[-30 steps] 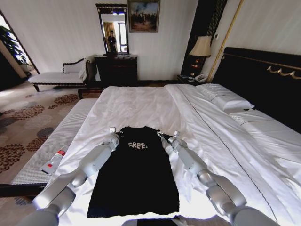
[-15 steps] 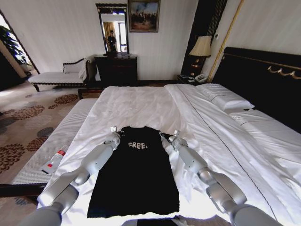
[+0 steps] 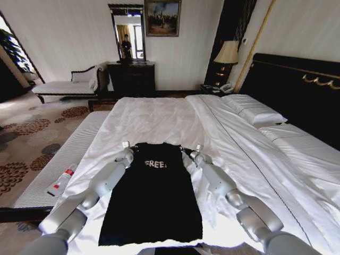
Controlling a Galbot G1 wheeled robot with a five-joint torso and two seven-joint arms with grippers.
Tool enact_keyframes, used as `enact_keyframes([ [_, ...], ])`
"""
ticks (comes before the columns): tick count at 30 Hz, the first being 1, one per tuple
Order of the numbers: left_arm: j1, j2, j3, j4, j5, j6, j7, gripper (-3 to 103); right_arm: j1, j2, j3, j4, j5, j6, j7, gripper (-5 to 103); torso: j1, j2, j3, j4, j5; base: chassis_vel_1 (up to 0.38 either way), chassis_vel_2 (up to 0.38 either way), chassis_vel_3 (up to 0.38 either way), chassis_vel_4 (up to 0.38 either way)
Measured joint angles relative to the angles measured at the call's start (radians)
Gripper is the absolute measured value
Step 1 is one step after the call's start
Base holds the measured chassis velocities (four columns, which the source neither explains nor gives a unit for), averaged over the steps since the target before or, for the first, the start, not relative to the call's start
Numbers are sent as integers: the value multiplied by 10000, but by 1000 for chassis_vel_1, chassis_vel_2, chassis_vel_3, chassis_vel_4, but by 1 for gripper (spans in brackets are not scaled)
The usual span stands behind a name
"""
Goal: Fold the clothes on the bed.
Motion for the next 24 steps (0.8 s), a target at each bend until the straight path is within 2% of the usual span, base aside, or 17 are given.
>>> enact_keyframes([
  [2,-229,288,3,-192,-227,19,16,1,60,-309,-116,687,28,31,233,1,0,0,0,0,0,0,0,0,0],
  [4,-241,303,4,-202,-241,22,16,1,71,-337,-126,745,30,31,255,1,0,0,0,-1,0,0,0,0,0],
  [7,-649,842,204,-558,-700,96,52,1,435,-624,-381,1419,79,36,606,1,-2,0,-3,-1,0,0,0,0,0],
  [16,-1590,1469,742,-719,-1163,99,275,1,1356,-538,-753,1634,46,236,1054,1,0,0,0,3,-3,0,0,0,0],
  [19,-2078,1588,1093,-567,-1299,87,433,1,1510,-535,-811,1782,3,273,1140,1,-1,1,-2,-1,2,0,0,0,0],
  [23,-3349,1557,1890,347,-1551,-4,828,1,1986,-233,-974,1480,-17,469,1264,1,-1,0,-1,2,1,0,0,0,0],
  [24,-3349,1557,1890,347,-1551,-4,828,1,1986,-233,-974,1480,-17,469,1264,1,-1,0,-1,2,1,0,0,0,0],
])
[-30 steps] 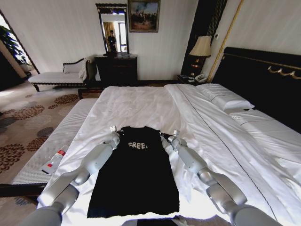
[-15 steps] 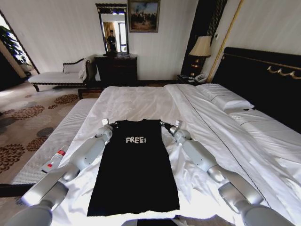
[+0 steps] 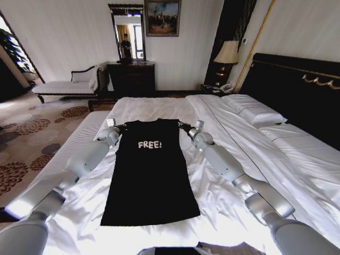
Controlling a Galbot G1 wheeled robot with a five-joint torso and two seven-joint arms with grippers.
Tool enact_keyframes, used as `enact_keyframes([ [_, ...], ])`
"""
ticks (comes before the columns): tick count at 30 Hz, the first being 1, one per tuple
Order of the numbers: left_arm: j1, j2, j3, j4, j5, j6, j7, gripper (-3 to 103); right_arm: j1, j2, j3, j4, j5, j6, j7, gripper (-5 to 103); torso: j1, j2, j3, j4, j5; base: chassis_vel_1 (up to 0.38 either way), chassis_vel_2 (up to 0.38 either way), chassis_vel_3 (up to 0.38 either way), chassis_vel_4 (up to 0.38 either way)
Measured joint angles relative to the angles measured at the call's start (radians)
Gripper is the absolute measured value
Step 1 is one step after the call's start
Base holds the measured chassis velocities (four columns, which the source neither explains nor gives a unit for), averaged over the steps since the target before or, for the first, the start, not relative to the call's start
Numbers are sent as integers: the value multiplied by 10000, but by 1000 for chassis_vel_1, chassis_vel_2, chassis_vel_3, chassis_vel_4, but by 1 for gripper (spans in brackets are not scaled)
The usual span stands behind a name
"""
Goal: Fold the clothes on the bed.
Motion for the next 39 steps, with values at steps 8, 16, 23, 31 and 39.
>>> enact_keyframes([
  [8,-1609,-655,1158,1317,48,-149,526,1,594,336,-359,-1060,157,706,-11,1,1,-1,1,-3,2,0,0,0,0],
  [16,-964,-690,1064,440,477,-192,128,1,345,109,-470,-1104,-46,1097,-82,1,2,-1,1,0,0,0,0,0,0],
  [23,825,-63,282,-1818,734,-275,-775,1,-489,-608,-210,-95,-703,1578,-126,1,0,-1,0,0,0,0,0,0,0],
  [31,1525,636,120,-4270,649,-502,-1373,1,-2978,-1842,701,2877,-2355,1955,351,1,-2,1,-3,-13,2,0,0,0,0],
  [39,3107,2315,-1193,-6459,832,-650,-1697,1,-4028,-1910,1124,4044,-3298,2316,755,1,-2,0,-2,10,1,0,0,0,0],
])
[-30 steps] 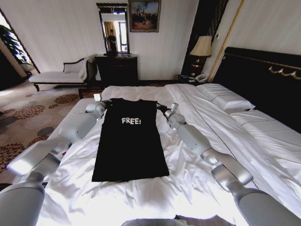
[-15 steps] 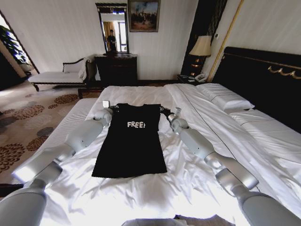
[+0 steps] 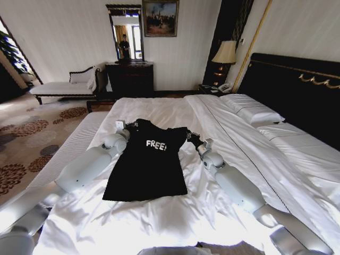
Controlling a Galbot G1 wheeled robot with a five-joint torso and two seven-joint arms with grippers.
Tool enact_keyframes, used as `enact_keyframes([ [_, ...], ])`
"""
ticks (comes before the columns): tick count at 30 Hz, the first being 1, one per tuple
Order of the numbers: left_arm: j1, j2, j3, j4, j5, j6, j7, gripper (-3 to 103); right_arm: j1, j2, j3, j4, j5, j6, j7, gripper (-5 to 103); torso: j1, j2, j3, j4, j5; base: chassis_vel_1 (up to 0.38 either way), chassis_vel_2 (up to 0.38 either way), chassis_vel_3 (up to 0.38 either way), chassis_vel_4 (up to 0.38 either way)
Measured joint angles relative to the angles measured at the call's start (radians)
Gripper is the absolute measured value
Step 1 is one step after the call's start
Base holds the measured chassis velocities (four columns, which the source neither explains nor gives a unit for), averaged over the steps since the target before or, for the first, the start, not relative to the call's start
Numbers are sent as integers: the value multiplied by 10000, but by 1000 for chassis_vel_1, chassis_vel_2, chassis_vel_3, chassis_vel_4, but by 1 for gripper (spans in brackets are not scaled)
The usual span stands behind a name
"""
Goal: Fold the clothes on the bed.
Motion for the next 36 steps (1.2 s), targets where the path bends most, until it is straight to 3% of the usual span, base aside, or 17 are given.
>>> enact_keyframes([
  [4,2350,962,-1740,-1819,371,-57,-3,1,-636,-223,233,763,-4,41,173,1,-1,1,0,-6,-5,0,0,0,0],
  [6,2687,1028,-1987,-2046,449,-63,-13,1,-753,-246,268,878,-14,42,189,1,-2,1,-1,-7,-4,0,0,0,0],
  [9,4504,1212,-3049,-3038,987,-170,2,1,-1745,-353,500,1537,-323,104,225,1,-3,1,0,-16,0,0,0,0,0],
  [15,6506,1174,-3942,-3584,1913,-420,117,1,-3526,-492,789,2318,-1179,447,75,1,1,2,2,-11,-4,0,0,0,0],
  [28,7692,557,-4252,-3589,2988,-619,107,1,-5496,-255,1391,2717,-2394,942,-222,1,4,1,2,-13,-3,0,0,0,0],
  [36,9348,11,-4654,-3650,4024,-738,202,1,-6403,-86,1510,2695,-3121,1251,-530,1,2,0,1,-11,-3,0,0,0,0],
])
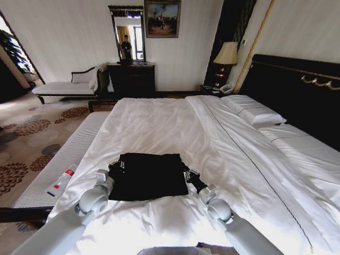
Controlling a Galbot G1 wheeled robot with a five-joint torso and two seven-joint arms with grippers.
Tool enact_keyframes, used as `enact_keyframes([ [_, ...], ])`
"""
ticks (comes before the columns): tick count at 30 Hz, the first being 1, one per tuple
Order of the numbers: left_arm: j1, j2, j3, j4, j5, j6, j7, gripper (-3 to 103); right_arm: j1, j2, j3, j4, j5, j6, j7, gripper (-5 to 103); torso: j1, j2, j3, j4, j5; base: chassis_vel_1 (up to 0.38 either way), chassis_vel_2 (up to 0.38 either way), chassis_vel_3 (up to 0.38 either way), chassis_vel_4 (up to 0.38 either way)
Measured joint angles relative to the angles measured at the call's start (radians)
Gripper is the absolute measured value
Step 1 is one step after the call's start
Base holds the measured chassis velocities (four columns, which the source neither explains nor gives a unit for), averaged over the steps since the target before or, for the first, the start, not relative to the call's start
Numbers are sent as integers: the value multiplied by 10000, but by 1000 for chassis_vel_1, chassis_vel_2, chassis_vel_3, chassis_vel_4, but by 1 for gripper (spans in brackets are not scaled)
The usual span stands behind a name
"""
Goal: Fold the clothes on the bed.
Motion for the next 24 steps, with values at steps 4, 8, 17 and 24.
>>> enact_keyframes([
  [4,882,14,-370,-233,216,74,-12,0,-260,12,-2,0,-144,154,-295,3,0,0,0,0,3,0,0,0,0],
  [8,1511,173,-733,-500,519,153,-12,11,-455,-55,102,127,-168,272,-454,13,-1,1,0,1,3,0,0,0,0],
  [17,2437,531,-1231,-1095,946,161,181,43,-1705,-504,1061,1086,-234,487,-867,46,0,0,0,-3,2,0,0,0,0],
  [24,1479,479,-1460,-746,-172,230,-77,71,-1368,-778,1474,1820,1844,-957,99,73,-1,1,1,0,2,0,0,0,0],
])
